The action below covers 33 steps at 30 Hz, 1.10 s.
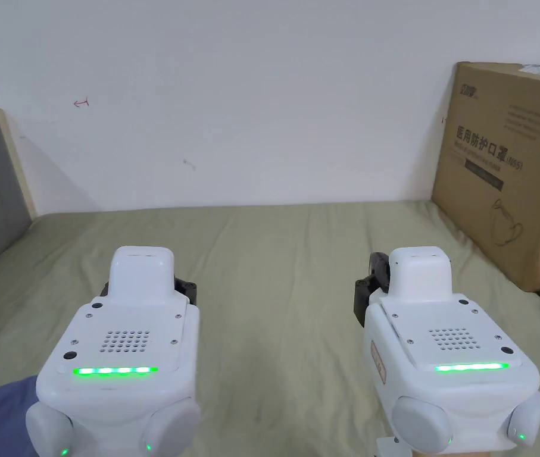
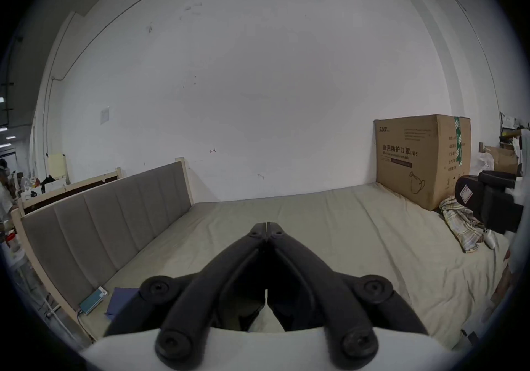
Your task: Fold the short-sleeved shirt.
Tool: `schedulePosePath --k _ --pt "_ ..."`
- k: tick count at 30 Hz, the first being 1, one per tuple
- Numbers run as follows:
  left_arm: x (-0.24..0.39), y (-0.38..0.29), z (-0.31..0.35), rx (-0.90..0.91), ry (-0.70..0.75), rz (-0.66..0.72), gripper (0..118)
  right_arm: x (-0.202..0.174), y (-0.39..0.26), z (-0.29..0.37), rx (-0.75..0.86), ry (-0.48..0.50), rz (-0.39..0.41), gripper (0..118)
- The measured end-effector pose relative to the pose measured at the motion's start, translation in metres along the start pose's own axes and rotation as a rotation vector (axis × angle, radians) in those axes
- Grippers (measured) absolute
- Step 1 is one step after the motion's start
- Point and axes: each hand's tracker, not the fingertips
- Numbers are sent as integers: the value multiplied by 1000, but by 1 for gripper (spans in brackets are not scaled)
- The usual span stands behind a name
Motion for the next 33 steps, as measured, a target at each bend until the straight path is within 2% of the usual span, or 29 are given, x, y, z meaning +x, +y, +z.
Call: schedulePosePath --k 5,7,17,20,26,31,33 --pt "-22 0 2 -14 19 26 0 -18 7 -11 -16 54 -24 0" --pt "-39 1 5 -25 37 41 0 -31 8 -18 -23 104 -25 0" --pt "-156 -8 51 -60 344 75 0 -142 12 -38 -82 412 -77 0" --pt "-181 -13 66 -78 407 72 0 -172 8 -38 -105 483 -64 0" --pt "-202 -25 74 -130 465 69 0 -210 0 -36 -134 552 -35 0" --pt "-207 -35 59 -187 451 67 0 -221 -3 -37 -142 568 -8 0" --pt "-206 -44 43 -268 412 48 0 -222 -6 -40 -150 569 -4 0"
